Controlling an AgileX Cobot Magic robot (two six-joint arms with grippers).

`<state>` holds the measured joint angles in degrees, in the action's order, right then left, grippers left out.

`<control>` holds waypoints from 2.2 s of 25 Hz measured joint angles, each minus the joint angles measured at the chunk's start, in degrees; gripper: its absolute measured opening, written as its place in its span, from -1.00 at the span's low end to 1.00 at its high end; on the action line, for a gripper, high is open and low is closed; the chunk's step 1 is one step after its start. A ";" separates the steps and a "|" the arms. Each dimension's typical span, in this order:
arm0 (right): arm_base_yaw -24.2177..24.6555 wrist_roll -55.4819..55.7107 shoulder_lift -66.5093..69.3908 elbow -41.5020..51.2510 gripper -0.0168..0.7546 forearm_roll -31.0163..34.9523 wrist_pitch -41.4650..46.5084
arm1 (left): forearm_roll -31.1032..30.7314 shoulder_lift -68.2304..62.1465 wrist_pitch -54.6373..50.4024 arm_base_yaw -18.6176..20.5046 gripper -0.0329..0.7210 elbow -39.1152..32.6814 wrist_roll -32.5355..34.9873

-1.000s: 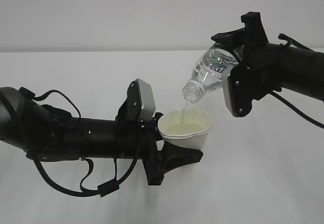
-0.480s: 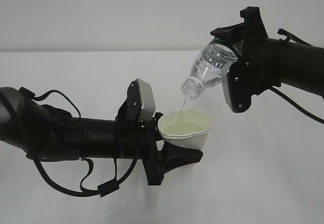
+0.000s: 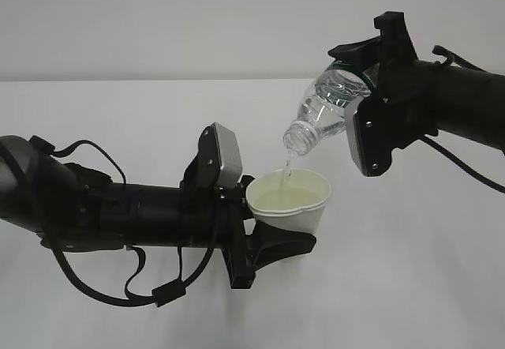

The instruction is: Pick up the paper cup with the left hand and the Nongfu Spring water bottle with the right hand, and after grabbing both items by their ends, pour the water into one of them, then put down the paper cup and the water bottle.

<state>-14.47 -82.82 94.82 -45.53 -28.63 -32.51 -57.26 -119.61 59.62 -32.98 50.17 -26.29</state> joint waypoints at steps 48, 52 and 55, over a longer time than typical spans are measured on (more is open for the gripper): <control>0.00 17.54 0.00 5.52 0.23 6.71 -10.18 | 1.92 0.00 1.05 0.00 0.19 0.00 0.00; 0.00 19.38 -0.10 6.59 0.23 8.94 -11.85 | 1.92 0.00 1.05 0.00 0.19 0.00 0.00; 0.00 21.33 -0.10 7.64 0.23 10.94 -13.30 | 2.13 0.00 1.05 0.00 0.19 0.00 0.00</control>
<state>-14.47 -61.49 94.72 -37.89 -17.69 -45.82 -55.13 -119.61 60.67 -32.98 50.17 -26.29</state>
